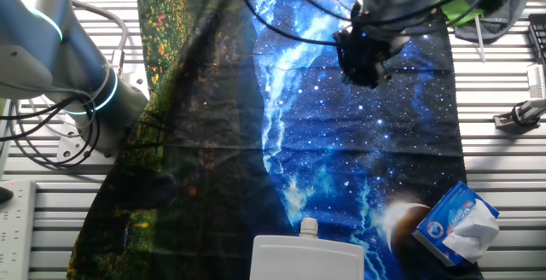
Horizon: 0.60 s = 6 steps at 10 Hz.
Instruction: Grasp the handle and open the drawer
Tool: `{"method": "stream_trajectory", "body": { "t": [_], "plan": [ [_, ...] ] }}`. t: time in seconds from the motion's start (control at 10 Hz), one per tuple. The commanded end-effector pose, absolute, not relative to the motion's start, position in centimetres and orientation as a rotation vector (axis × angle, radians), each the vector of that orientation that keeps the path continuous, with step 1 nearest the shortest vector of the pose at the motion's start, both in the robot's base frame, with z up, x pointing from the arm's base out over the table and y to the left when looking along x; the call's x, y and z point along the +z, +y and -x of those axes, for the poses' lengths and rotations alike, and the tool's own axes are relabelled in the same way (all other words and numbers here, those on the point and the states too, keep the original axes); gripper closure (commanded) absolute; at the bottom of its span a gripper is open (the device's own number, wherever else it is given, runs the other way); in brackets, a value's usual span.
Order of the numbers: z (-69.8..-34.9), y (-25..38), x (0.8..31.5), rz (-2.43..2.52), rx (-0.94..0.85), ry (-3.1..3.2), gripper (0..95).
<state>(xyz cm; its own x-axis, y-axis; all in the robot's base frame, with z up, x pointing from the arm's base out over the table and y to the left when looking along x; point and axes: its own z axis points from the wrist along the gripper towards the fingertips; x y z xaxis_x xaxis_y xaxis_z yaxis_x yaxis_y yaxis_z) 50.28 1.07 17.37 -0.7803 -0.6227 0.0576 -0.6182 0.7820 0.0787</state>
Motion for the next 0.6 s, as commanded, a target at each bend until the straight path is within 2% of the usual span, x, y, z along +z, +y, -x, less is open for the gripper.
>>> {"method": "stream_trajectory", "body": {
  "t": [0.1, 0.3, 0.6],
  "plan": [
    [-50.5, 3.0, 17.3, -1.494, -0.057, -2.628, 95.0],
    [-50.6, 3.9, 16.9, -1.530, 0.104, -2.512, 95.0],
    [-50.5, 4.7, 16.1, -1.538, 0.163, -2.460, 95.0]
  ]
}}
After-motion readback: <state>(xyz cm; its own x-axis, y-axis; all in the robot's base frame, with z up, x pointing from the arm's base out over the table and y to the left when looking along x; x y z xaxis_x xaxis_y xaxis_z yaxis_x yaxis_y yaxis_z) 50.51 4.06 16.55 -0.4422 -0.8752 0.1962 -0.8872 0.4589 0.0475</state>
